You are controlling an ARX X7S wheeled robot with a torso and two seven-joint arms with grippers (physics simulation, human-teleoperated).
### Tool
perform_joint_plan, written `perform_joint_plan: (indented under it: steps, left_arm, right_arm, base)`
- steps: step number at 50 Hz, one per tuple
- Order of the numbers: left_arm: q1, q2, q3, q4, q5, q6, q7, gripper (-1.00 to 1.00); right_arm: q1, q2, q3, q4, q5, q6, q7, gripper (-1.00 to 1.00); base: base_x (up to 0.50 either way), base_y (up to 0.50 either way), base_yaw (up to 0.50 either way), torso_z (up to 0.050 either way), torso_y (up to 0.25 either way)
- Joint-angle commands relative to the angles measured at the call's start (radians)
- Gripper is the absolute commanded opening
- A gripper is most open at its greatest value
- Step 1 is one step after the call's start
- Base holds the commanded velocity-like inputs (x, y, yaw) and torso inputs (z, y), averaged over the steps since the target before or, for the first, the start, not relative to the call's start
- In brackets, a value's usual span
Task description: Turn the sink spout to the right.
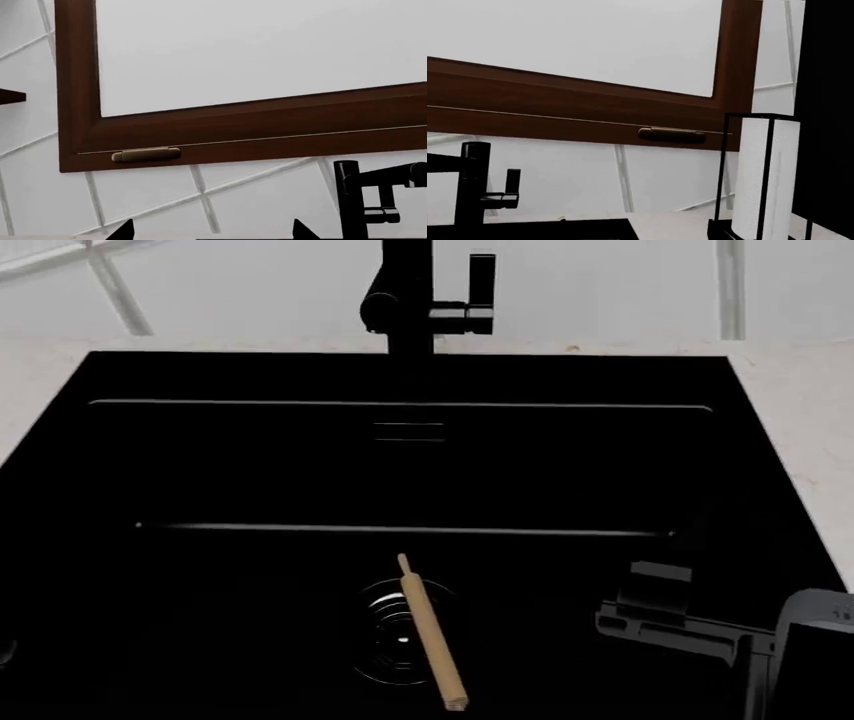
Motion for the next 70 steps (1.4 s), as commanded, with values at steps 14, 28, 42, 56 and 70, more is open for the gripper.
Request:
perform_joint_plan:
  steps: [14, 28, 42, 56, 70]
  left_arm:
    - [0.008, -0.001, 0.023, -0.021, 0.004, 0.026, -0.008, 1.0]
    - [0.013, -0.006, 0.029, -0.028, 0.003, 0.034, -0.012, 1.0]
    - [0.013, -0.011, 0.035, -0.031, -0.002, 0.035, -0.013, 1.0]
    - [0.021, -0.013, 0.041, -0.044, 0.001, 0.052, -0.018, 1.0]
    - [0.03, -0.014, 0.05, -0.064, 0.004, 0.071, -0.02, 1.0]
  right_arm:
    - [-0.014, 0.003, -0.022, 0.019, 0.0, -0.033, -0.001, 1.0]
    - [0.023, -0.004, -0.044, 0.017, 0.002, 0.002, 0.019, 1.0]
    - [0.182, -0.051, -0.18, -0.006, 0.027, 0.132, 0.034, 1.0]
    - [0.277, -0.103, -0.289, -0.098, 0.072, 0.244, 0.055, 1.0]
    - [0.312, -0.163, -0.335, -0.08, 0.112, 0.249, 0.06, 1.0]
  base:
    - [0.22, 0.0, 0.0, 0.0, 0.0]
    - [0.03, 0.0, 0.0, 0.0, 0.0]
    - [0.0, 0.0, 0.0, 0.0, 0.0]
    - [0.0, 0.0, 0.0, 0.0, 0.0]
    - [0.0, 0.0, 0.0, 0.0, 0.0]
